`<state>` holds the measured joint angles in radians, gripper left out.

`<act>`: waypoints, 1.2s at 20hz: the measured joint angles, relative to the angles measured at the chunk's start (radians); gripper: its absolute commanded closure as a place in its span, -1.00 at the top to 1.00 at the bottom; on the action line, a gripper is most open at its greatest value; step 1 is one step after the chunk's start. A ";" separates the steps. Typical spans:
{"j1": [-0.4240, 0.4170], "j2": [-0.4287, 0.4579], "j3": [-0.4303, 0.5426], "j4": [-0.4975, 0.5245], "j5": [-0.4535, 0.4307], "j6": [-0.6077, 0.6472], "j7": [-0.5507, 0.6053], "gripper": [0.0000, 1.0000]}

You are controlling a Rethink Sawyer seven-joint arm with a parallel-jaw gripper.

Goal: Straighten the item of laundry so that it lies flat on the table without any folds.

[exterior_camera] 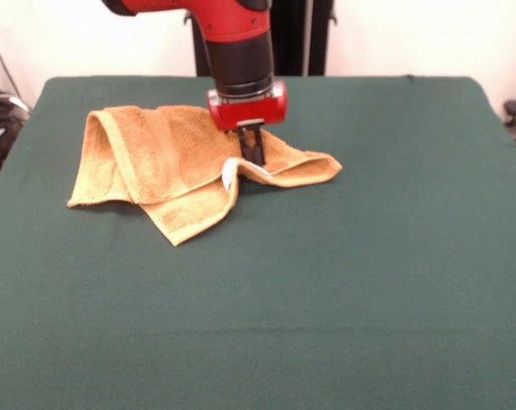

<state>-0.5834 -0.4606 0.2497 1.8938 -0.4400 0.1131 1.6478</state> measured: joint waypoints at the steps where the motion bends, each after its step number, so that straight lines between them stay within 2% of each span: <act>1: 0.002 0.000 0.002 -0.007 0.007 0.020 0.000 -1.00; 13: 0.018 0.024 0.024 -0.137 0.094 0.337 0.000 -1.00; 19: 0.025 0.037 0.025 -0.177 0.112 0.416 0.000 -1.00; 24: 0.029 0.038 0.025 -0.185 0.111 0.431 0.000 -1.00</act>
<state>-0.5542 -0.4225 0.2744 1.7090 -0.3290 0.5438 1.6478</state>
